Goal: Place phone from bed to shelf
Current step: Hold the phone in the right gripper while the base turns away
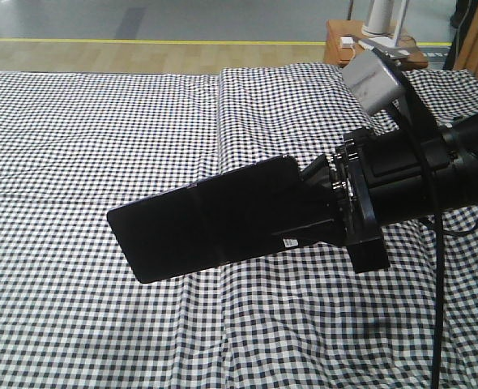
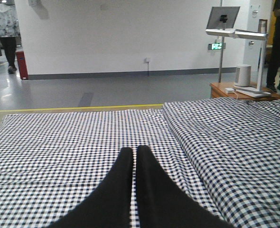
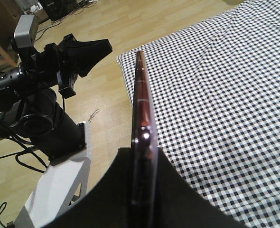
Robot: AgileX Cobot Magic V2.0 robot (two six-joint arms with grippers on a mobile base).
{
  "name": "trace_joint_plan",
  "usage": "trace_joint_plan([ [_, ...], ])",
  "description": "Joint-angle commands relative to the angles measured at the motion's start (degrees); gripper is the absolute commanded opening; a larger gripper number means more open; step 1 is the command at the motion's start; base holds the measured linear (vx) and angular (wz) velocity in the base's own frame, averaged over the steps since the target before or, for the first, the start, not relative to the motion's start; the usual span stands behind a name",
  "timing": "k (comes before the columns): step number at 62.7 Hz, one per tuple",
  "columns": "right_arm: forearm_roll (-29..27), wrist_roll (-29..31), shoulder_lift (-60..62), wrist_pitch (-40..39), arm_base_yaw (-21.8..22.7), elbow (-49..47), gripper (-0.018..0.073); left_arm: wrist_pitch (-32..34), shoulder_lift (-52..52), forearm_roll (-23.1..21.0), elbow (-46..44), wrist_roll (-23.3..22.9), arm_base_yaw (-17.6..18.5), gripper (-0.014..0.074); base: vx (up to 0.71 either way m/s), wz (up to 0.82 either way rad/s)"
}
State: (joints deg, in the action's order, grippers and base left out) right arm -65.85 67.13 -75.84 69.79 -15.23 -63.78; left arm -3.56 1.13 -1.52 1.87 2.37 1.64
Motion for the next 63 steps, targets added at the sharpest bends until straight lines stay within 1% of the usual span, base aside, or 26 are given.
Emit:
trace_joint_plan([
  [1, -5.54, 0.6, 1.72, 3.97, -0.01, -1.45, -0.0002, 3.95, 0.41, -0.6, -1.39, -0.5, 0.25, 0.0001, -0.04, 0.16],
  [20, -5.54, 0.6, 1.72, 3.97, -0.01, -1.45, -0.0002, 3.95, 0.41, -0.6, -1.39, -0.5, 0.25, 0.0001, -0.06, 0.26],
  [63, -5.54, 0.81, 1.72, 3.97, -0.01, -1.45, -0.0002, 3.95, 0.41, -0.6, -1.39, -0.5, 0.25, 0.0001, -0.09, 0.37],
])
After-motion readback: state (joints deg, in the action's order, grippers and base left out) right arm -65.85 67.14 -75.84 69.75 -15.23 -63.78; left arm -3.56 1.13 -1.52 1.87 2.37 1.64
